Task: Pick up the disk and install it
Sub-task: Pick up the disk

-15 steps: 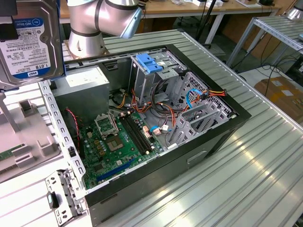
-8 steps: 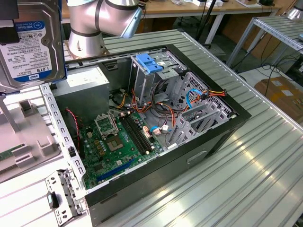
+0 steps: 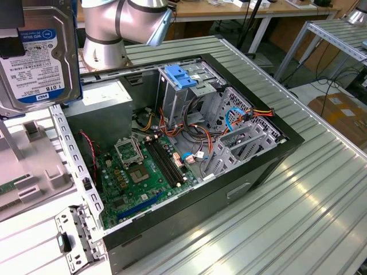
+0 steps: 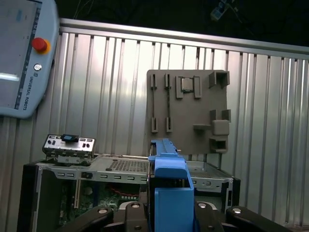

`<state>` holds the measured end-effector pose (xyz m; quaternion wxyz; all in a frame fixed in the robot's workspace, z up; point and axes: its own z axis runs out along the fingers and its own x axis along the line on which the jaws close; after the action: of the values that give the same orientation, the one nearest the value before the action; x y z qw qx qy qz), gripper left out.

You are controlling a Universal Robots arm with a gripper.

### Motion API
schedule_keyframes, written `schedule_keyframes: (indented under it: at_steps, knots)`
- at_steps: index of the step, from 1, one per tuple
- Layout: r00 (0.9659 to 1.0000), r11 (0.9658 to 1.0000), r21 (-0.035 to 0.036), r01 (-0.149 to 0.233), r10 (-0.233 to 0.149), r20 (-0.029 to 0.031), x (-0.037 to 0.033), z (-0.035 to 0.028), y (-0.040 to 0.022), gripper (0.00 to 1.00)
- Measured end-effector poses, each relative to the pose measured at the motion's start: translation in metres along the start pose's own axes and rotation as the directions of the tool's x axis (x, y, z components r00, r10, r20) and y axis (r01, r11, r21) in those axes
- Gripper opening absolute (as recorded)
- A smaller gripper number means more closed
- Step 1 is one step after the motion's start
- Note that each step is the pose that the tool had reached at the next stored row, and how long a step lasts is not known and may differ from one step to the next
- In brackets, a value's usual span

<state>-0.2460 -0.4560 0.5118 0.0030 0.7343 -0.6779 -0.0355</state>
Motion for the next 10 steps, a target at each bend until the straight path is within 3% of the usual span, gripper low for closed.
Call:
schedule_keyframes:
  at_steps: [1,2,4,10]
  knots:
    - [1.0000,1.0000,0.0000,0.000,0.000,0.0000,0.0078,-0.0002,0.0006,0.36]
    - [1.0000,1.0000,-0.0013,0.000,0.000,0.0000,0.0209,0.0000,-0.0069,0.36]
    - [1.0000,1.0000,-0.0015,0.000,0.000,0.0002,0.0390,0.0013,-0.0203,0.36]
    - [1.0000,1.0000,-0.0015,0.000,0.000,0.0001,0.0451,0.0016,-0.0226,0.36]
